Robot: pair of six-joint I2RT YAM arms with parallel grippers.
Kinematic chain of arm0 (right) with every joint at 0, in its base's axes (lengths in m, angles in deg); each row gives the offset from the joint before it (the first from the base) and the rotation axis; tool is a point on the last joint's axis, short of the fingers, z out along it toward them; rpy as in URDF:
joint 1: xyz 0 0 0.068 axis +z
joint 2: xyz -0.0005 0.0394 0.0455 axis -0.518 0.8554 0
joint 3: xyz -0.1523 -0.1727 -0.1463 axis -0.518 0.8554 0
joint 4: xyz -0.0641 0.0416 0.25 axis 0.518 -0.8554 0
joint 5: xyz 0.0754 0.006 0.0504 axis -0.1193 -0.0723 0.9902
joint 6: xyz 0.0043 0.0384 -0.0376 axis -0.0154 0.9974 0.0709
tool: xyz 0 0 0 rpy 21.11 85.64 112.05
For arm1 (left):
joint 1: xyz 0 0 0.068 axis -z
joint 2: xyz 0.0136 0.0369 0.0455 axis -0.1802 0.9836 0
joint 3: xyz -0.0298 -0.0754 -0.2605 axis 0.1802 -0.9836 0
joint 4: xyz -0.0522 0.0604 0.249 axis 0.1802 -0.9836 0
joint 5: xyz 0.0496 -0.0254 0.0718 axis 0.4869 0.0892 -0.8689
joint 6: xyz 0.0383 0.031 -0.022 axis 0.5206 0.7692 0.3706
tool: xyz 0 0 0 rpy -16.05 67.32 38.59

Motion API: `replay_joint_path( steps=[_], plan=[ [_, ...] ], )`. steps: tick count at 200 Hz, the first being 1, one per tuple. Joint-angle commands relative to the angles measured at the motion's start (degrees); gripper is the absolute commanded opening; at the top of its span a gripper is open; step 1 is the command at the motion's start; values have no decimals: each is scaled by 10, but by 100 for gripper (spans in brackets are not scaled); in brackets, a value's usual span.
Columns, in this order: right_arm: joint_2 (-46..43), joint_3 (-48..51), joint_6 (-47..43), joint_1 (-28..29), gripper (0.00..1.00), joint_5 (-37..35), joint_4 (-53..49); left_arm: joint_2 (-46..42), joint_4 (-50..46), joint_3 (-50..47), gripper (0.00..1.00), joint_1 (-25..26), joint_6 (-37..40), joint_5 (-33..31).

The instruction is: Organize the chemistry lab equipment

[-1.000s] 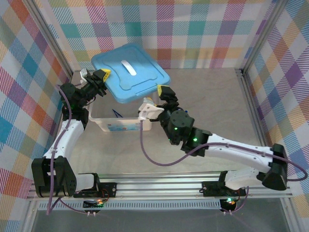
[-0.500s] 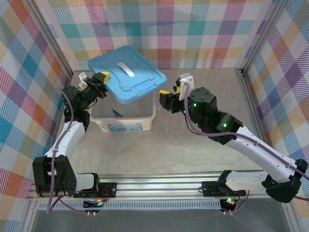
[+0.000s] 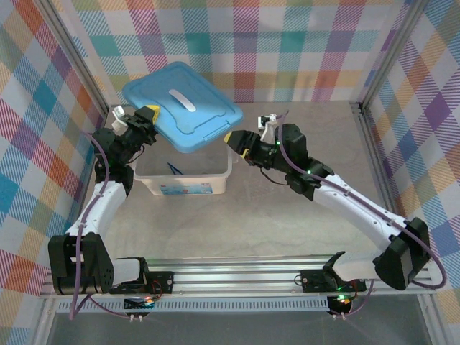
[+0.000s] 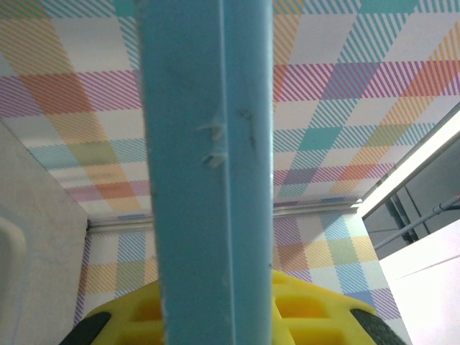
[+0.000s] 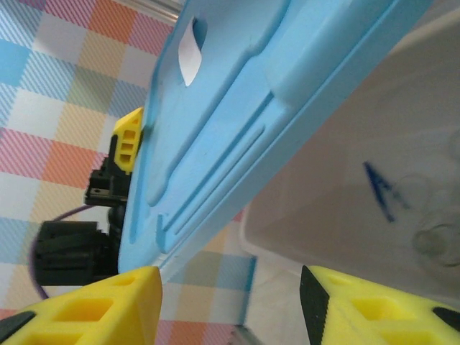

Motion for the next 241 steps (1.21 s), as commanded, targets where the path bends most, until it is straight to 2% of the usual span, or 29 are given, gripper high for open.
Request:
replay_joint_path(
  steps=[1,53,101,186,241],
  plan=[
    [17,-1,89,-2,53,40,107,-24,39,-5,0,-10,20,-17],
    [57,27,177,7,50,12,221,-34,45,-22,0,-9,30,-40],
    [55,41,195,18,44,-29,226,-39,52,-28,0,-9,34,-50],
    [87,45,236,34,42,-63,248,-50,63,-39,0,-9,38,-64],
    [127,36,260,34,41,-79,301,-54,69,-45,0,-9,39,-66]
  ],
)
